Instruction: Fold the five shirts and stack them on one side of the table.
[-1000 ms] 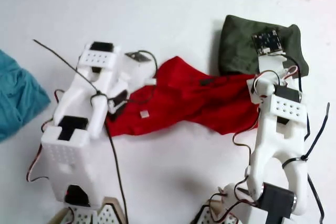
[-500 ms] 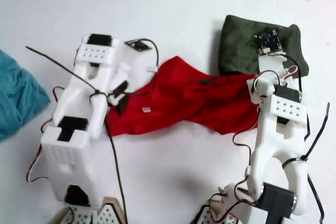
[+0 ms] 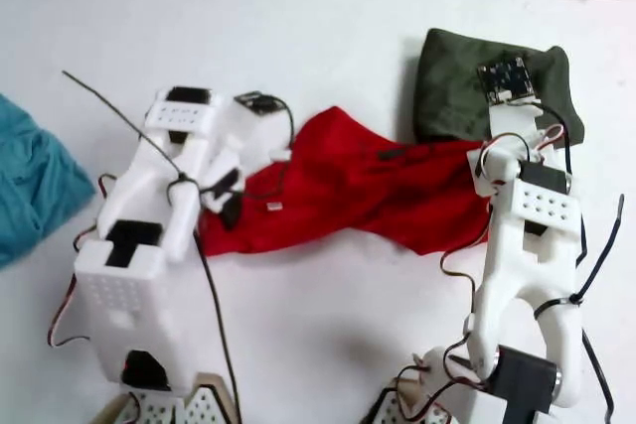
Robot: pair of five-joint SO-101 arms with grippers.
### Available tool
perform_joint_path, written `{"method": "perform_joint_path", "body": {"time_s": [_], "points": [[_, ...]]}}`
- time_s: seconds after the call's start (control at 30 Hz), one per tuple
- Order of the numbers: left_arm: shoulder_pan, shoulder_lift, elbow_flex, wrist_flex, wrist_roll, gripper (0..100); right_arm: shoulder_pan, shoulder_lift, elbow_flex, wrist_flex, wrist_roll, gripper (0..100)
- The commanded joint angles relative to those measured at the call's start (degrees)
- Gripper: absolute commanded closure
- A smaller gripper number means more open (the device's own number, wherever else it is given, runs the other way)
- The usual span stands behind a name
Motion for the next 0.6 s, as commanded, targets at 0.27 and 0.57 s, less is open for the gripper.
{"method": "perform_joint_path", "body": {"time_s": [0.27,0.57], "points": [[-0.35,-1.05,0.13,-6.07,-2.64,81,-0.66,0.13,-2.46,0.22,-0.35,98.1],[0.62,2.02,-0.22,-2.46,-3.08,92,-0.66,0.13,-2.46,0.22,-0.35,98.1]]}}
